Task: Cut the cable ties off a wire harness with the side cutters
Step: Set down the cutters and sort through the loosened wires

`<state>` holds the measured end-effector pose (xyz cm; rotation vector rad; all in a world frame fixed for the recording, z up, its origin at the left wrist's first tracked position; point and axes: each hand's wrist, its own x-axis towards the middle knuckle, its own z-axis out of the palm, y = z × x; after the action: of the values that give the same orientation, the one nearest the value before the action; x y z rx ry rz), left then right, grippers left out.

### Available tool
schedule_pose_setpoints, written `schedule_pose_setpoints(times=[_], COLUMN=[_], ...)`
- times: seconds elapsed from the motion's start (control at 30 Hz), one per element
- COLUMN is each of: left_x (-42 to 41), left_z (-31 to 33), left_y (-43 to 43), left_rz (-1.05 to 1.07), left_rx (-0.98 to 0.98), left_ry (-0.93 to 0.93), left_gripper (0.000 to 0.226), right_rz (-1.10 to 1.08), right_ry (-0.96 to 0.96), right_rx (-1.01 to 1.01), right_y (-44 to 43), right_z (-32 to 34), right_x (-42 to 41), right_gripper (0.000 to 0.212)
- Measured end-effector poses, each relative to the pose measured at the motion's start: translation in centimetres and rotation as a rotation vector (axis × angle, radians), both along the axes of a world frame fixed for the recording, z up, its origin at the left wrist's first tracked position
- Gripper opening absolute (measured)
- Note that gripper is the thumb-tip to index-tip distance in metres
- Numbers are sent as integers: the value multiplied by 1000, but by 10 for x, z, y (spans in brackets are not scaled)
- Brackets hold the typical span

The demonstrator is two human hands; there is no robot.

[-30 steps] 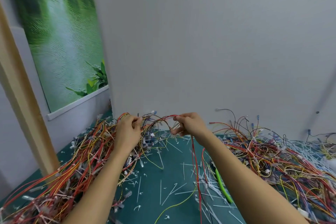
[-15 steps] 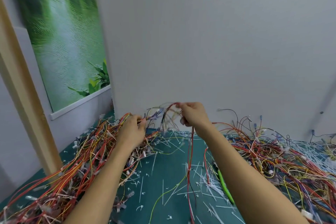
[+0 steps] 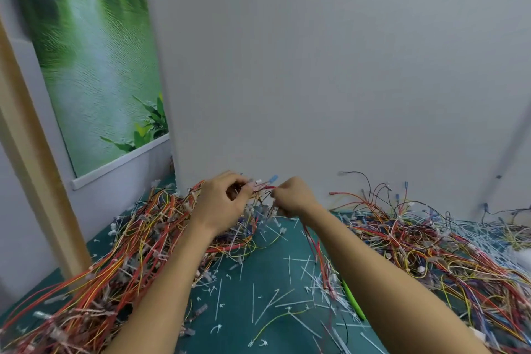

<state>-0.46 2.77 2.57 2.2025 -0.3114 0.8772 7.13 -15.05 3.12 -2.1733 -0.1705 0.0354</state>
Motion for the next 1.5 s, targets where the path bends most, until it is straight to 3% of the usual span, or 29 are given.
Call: schedule_pose_setpoints(times=[0.13,0.2,0.33,0.47,0.6,0.73,0.83,0.97,1.03,1.1,1.13,1.27,1.37,1.5], left_x=[-2,1,8,10,9,7,4,2,4,7,9,14,15,10], left_z=[-2,-7,-8,-11,-9,0,5,1,-2,-2,-3,-9,-12,-13], left_y=[33,45,44,34,23,11,5,6,19,38,47,61,67,64], left_rz=[111,249,359,316,308,230,78,-166,-311,-367,-324,38,247,357], left_rx=[-71,-86,-88,25,105,13,-172,-601,-911,-1152,-1179,-845,-467,-195], left_ry=[-13,43,135,108,149,130,141,250,256,203,169,68,23,-20], left_gripper=[37,45,45,23,20,18,13,15,18,19,19,19,13,18], right_rz=[-269,-217,-18,29,47,67,130,104,12,-102,-146,-127,-58,34], right_ry=[116,147,46,-53,-75,-54,31,87,99,144,166,73,-60,-99], right_rx=[733,896,847,744,657,443,179,-29,42,288,443,843,947,1025], right_y=[-35,-47,-47,-36,-28,-21,-11,-2,-8,-21,-29,-51,-53,-50], right_z=[16,27,45,49,41,25,8,-11,-13,-10,-8,9,19,23], right_x=[18,19,2,-14,-20,-22,-23,-19,-14,-7,-4,1,-3,-6], right_gripper=[19,20,21,20,21,31,30,33,30,24,23,25,28,30])
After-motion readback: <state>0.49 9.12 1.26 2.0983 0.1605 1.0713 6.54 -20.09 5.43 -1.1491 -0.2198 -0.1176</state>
